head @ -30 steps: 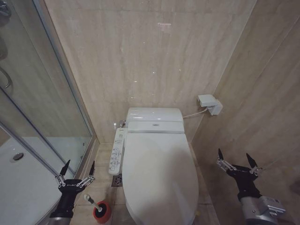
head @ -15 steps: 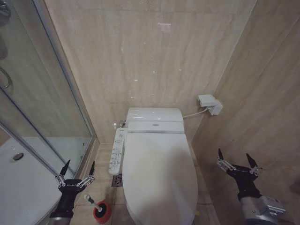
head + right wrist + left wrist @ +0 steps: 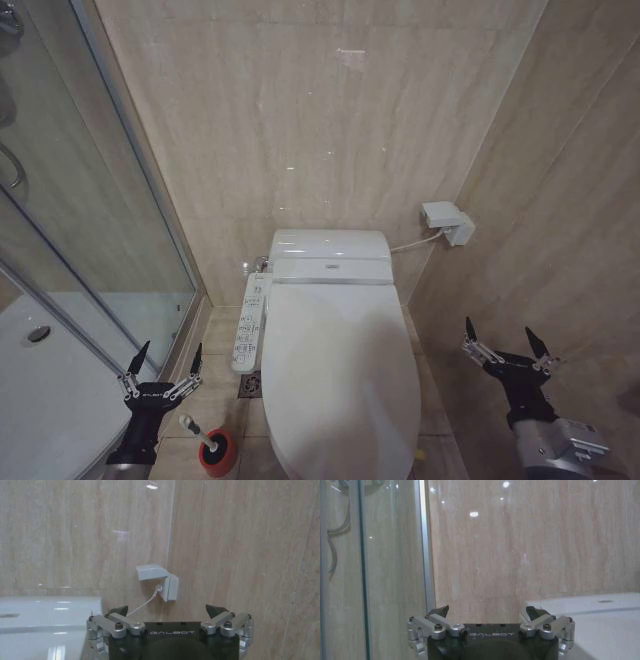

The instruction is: Open the toilet lid, clean the toilet bowl with a toilet brush, close the toilet lid, and flush.

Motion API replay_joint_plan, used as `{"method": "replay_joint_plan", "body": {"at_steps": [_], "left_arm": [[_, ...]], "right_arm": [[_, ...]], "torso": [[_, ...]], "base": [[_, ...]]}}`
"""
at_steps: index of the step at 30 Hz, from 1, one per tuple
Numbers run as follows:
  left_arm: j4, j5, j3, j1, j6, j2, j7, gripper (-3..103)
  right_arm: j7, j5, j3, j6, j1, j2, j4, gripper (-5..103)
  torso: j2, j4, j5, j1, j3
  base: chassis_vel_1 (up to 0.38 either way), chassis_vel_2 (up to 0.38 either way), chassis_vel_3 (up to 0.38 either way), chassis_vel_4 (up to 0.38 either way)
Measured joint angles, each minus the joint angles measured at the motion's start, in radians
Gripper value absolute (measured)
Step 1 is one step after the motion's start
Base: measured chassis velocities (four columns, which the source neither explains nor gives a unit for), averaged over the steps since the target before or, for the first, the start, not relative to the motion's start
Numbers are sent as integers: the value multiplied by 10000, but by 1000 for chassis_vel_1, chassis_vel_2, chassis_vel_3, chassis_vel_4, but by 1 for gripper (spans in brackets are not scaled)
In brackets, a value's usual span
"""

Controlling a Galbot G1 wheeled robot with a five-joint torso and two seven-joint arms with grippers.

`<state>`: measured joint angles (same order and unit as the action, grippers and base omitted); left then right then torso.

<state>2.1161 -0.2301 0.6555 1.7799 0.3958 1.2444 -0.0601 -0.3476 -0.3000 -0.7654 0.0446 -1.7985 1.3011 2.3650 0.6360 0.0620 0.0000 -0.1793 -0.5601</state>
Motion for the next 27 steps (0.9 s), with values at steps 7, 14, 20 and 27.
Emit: {"method": "replay_joint_plan", "body": {"at_steps": [7, 14, 20, 27], "left_arm": [[0, 0, 0, 0, 0, 0, 0, 100], [1, 0, 0, 0, 0, 0, 0, 100], [0, 0, 0, 0, 0, 0, 0, 100], [0, 0, 0, 0, 0, 0, 0, 100]], "right_arm": [[0, 0, 0, 0, 0, 0, 0, 100], [0, 0, 0, 0, 0, 0, 0, 100], [0, 0, 0, 0, 0, 0, 0, 100], [0, 0, 0, 0, 0, 0, 0, 100]], "torso": [[0, 0, 0, 0, 0], [0, 0, 0, 0, 0], [0, 0, 0, 0, 0], [0, 0, 0, 0, 0]], "base": [[0, 0, 0, 0], [0, 0, 0, 0], [0, 0, 0, 0], [0, 0, 0, 0]]}}
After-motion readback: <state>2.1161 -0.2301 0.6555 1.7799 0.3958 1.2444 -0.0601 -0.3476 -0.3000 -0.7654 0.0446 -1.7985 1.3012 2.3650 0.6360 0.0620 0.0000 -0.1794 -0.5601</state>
